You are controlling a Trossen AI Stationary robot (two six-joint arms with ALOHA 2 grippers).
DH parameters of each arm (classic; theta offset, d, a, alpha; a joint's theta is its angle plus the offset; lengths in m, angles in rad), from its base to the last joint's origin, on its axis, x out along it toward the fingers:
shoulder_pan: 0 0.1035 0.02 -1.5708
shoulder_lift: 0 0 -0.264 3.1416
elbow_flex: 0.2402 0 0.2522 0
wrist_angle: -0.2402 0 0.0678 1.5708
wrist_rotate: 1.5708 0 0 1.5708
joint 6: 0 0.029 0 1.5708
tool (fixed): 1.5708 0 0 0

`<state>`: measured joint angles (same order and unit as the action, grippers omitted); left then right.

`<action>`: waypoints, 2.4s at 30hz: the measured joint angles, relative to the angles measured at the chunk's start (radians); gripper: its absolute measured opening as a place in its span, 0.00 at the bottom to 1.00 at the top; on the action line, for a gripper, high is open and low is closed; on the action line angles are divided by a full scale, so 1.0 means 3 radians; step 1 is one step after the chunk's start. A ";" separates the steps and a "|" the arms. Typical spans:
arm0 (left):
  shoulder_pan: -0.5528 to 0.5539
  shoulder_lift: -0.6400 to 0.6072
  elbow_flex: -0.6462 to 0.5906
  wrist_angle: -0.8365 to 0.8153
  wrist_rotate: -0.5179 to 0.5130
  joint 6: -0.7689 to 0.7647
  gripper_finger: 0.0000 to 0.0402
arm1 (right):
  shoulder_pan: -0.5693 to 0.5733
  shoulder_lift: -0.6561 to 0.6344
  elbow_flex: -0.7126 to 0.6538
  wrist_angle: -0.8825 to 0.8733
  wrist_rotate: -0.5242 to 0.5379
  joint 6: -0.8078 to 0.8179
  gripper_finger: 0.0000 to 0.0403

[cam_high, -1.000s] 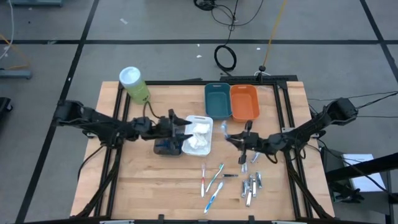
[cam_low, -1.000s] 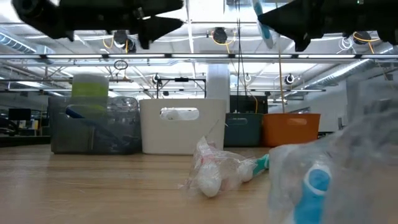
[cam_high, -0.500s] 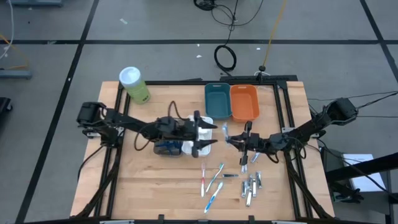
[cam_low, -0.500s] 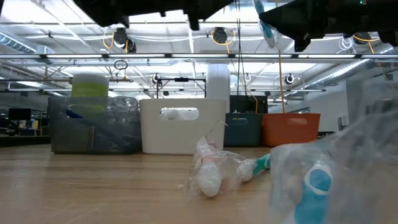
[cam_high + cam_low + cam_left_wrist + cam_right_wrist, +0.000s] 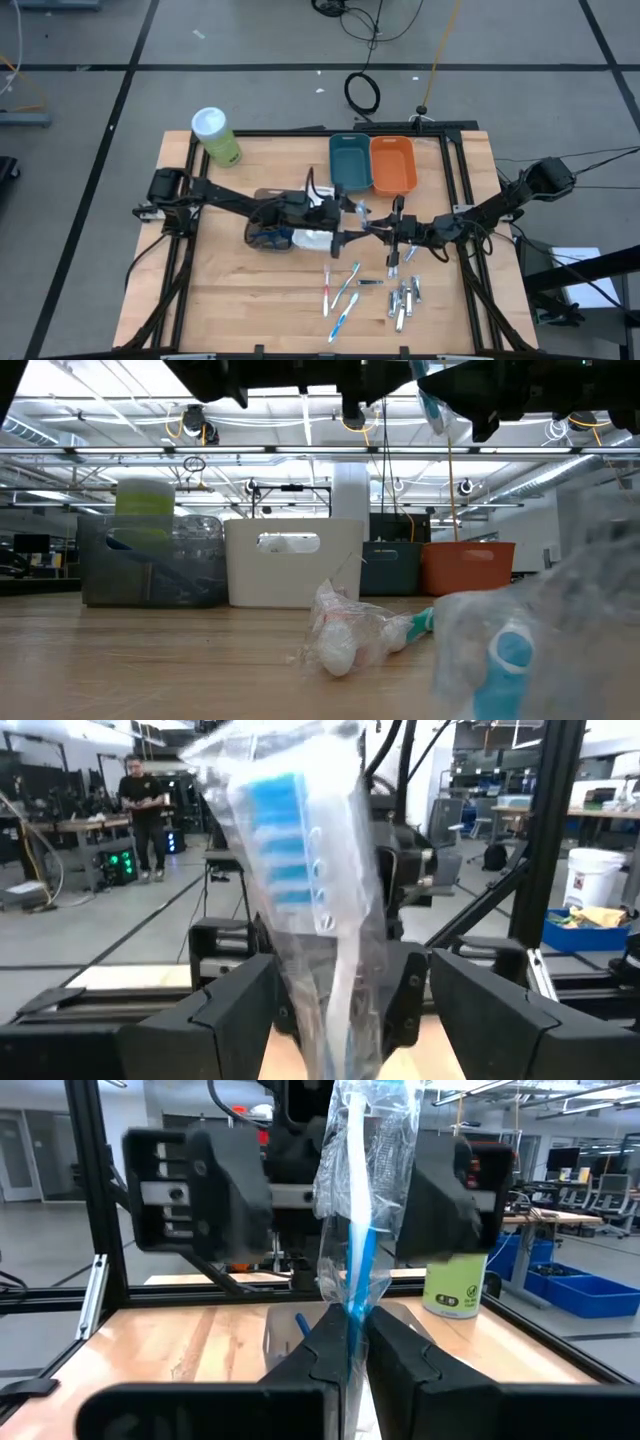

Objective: Pick & Place Travel size toiletries
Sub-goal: Put the blue toothbrush into the green bin, then put the orange toothbrush into the green bin

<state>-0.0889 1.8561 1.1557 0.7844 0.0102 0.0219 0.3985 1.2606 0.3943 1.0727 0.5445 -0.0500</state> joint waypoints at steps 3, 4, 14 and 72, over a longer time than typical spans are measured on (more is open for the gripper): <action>0.0030 0.0005 0.0000 -0.0096 -0.0058 -0.0031 0.61 | 0.0000 0.0001 0.0000 0.0001 0.0000 -0.0017 0.04; 0.0043 0.0006 0.0000 -0.0114 -0.0064 -0.0061 0.58 | 0.0000 0.0001 0.0000 -0.0001 0.0000 -0.0017 0.04; 0.0127 0.0002 0.0000 -0.0195 0.0260 -0.0227 0.04 | -0.0003 0.0000 0.0000 -0.0008 0.0017 0.0051 0.07; 0.1606 0.0174 -0.0006 -0.0779 0.0408 -0.0880 0.70 | 0.0118 -0.0039 0.0003 -0.0050 0.0013 -0.0050 0.53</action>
<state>0.3930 1.9083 1.1538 0.5507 0.1324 -0.2420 0.4339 1.2488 0.3950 1.0576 0.5484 -0.0650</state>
